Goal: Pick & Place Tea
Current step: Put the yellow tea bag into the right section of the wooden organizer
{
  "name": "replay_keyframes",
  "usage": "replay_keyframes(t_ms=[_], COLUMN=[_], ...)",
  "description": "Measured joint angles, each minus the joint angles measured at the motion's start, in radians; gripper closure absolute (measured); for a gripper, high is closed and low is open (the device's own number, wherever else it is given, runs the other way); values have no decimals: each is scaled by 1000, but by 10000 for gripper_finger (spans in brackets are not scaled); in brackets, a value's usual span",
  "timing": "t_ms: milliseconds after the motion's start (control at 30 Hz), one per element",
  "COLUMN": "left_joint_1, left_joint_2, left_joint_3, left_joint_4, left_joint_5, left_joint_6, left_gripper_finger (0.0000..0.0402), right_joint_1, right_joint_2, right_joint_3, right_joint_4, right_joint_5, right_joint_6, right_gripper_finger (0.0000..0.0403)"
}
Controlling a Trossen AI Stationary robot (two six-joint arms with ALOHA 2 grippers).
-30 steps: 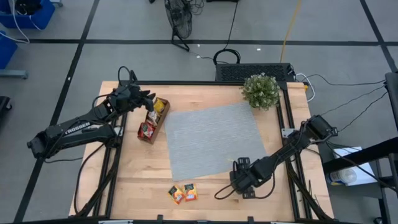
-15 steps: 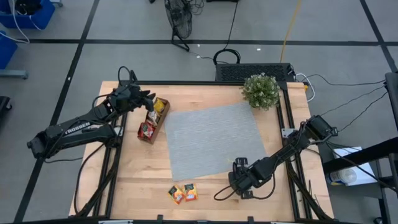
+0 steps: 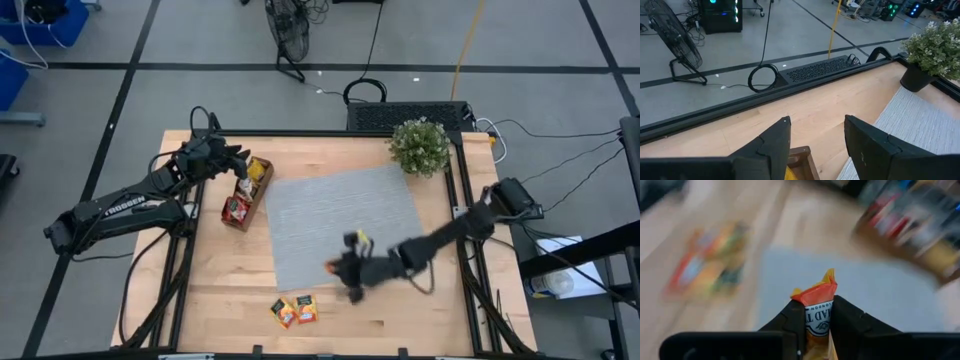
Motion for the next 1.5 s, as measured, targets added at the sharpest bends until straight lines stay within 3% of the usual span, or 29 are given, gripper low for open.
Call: replay_keyframes(t_ms=[133,233,367,700,833,933,1033,1167,1333,1500], left_joint_1=[0,0,0,0,0,-2,-34,-101,-173,-243], left_joint_2=[0,0,0,0,1,18,76,189,322,405], left_joint_3=[0,0,0,0,0,0,-31,-67,-79,-80], left_joint_4=[0,0,-1,28,127,167,311,512,675,778], left_joint_5=[0,0,0,0,5,127,271,320,386,787], left_joint_6=[0,0,0,-1,-102,-146,-126,-113,-82,165], left_gripper_finger=[215,215,215,215,215,215,215,215,215,215], right_joint_1=[-165,-292,-406,-475,-486,-487,-487,-487,-486,-490], right_joint_2=[18,64,76,75,75,75,75,75,74,67], right_joint_3=[5,4,3,4,4,4,4,4,4,4], right_joint_4=[332,538,635,680,682,680,701,757,784,823], right_joint_5=[-122,-267,-400,-412,-412,-413,-469,-583,-603,-717], right_joint_6=[-160,-171,-168,-261,-272,-275,-283,-281,-280,-198], right_gripper_finger=[340,341,339,338,341,340,338,338,338,345])
